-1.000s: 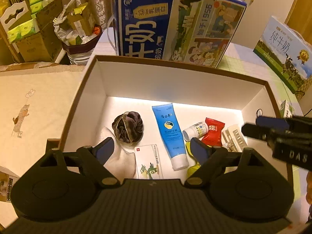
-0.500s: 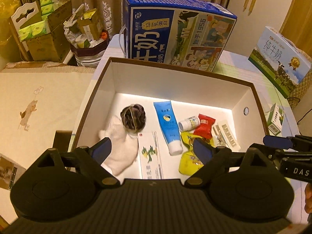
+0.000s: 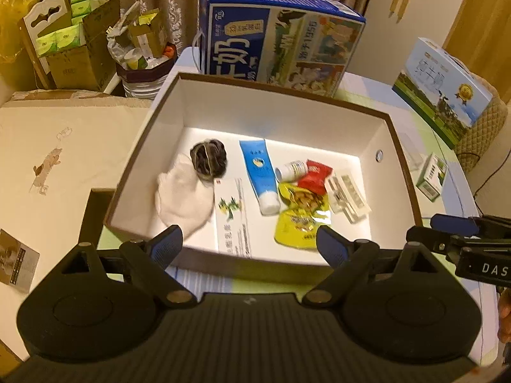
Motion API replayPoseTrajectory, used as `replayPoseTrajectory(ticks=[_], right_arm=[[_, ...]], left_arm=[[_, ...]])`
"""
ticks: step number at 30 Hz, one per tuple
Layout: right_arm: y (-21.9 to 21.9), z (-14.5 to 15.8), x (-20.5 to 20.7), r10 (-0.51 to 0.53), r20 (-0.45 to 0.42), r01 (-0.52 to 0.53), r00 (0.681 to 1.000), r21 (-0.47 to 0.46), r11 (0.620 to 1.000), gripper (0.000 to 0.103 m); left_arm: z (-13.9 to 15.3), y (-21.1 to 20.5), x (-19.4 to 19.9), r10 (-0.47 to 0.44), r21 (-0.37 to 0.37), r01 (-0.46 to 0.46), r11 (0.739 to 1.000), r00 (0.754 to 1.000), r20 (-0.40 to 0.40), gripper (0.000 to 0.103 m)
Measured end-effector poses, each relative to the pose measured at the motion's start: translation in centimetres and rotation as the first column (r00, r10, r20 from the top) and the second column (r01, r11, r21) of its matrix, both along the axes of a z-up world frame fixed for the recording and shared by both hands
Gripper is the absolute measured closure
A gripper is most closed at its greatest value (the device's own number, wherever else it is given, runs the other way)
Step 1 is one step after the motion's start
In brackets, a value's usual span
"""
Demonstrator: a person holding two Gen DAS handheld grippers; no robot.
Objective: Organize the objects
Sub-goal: 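Withdraw both tools up out of the brown box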
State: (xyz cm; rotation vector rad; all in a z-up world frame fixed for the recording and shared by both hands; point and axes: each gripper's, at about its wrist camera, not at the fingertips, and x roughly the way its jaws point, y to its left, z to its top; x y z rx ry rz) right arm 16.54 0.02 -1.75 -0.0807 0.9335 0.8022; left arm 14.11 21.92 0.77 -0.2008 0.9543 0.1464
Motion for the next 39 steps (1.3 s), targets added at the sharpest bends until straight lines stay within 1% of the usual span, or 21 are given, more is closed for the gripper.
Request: replayPoseTrajectory(ticks=[11, 19, 26, 39], right_arm=[[-2.0, 0.0, -2.0, 0.005, -0.018, -0.005, 1.0, -0.008, 1.0, 0.048], [-3.3, -0.1, -2.9, 0.017, -0.027, -0.017, 1.0, -0.011, 1.0, 0.048], [-5.2, -0.3, -3.3, 0.015, -0.04, -0.016, 0.999, -0.015, 1.0, 0.048], [-9.7, -0.7, -2.9, -0.013, -0.069, 0.01, 0.998, -0.037, 0.999, 0.048]], left_arm=[[-0.9, -2.8, -2.6, -0.026, -0.024, 0.025, 0.999, 0.999, -0.032, 0.014], [-1.1, -4.5, -4.0, -0.028, -0.026, 0.026, 0.999, 0.999, -0.047, 0.014], [-1.3, -6.2, -4.8, -0.033, -0.022, 0.032, 0.999, 0.997, -0.066, 0.014], [-1.7, -11.5, -4.7, -0.098, -0.024, 0.096, 0.995, 0.991, -0.089, 0.014]])
